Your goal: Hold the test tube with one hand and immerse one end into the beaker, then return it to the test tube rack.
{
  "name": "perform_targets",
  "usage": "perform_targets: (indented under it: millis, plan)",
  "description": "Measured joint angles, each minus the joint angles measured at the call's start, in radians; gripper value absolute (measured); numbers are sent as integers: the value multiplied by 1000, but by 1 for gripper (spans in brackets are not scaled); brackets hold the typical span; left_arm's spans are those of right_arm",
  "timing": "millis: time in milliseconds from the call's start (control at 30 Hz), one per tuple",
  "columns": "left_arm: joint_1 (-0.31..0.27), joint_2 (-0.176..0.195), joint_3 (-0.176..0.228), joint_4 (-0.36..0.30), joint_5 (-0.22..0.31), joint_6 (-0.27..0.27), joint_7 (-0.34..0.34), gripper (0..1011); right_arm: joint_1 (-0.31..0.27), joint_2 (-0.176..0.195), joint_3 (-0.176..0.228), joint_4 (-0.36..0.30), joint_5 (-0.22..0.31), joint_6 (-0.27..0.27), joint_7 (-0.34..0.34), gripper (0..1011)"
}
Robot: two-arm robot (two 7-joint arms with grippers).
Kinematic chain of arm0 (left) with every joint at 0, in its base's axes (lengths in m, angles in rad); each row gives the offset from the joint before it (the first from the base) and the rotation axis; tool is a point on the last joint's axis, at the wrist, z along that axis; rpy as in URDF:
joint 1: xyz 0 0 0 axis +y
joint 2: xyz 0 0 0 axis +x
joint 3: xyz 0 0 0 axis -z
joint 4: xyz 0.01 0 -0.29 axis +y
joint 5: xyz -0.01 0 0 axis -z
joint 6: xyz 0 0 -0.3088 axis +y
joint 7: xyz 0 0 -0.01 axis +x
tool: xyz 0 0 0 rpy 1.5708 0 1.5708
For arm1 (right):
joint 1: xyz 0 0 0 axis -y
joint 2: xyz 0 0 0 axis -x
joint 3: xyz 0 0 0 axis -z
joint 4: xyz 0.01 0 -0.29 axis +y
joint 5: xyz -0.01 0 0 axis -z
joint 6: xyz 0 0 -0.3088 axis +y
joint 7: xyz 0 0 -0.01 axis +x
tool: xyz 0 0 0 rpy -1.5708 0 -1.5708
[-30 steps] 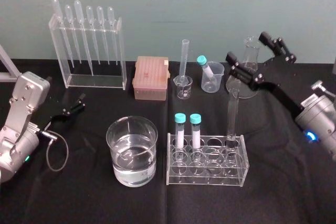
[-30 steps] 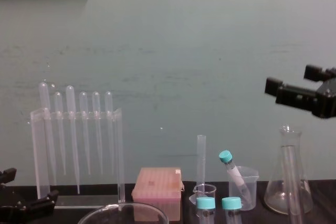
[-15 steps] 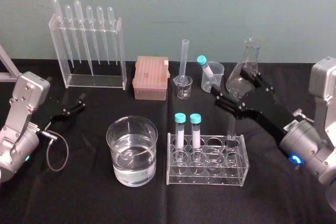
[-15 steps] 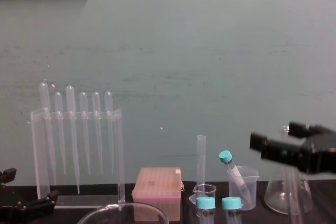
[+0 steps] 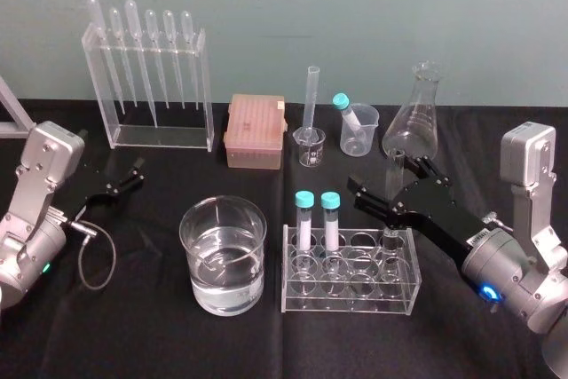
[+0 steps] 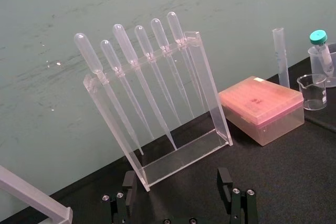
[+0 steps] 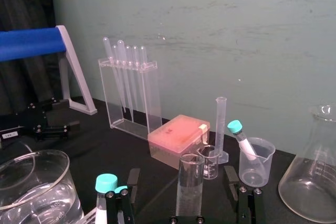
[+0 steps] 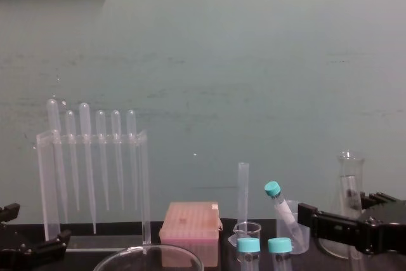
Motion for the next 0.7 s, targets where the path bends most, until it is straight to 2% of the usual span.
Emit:
perform_targets:
  millis: [267,700]
  plan:
    - [0,0,0,0,0,0,0,1000,-5,-14,20,5,-14,3,5,1000]
    - [0,0,0,0,0,0,0,1000,-5,-12,18,5,-14,3,6,1000]
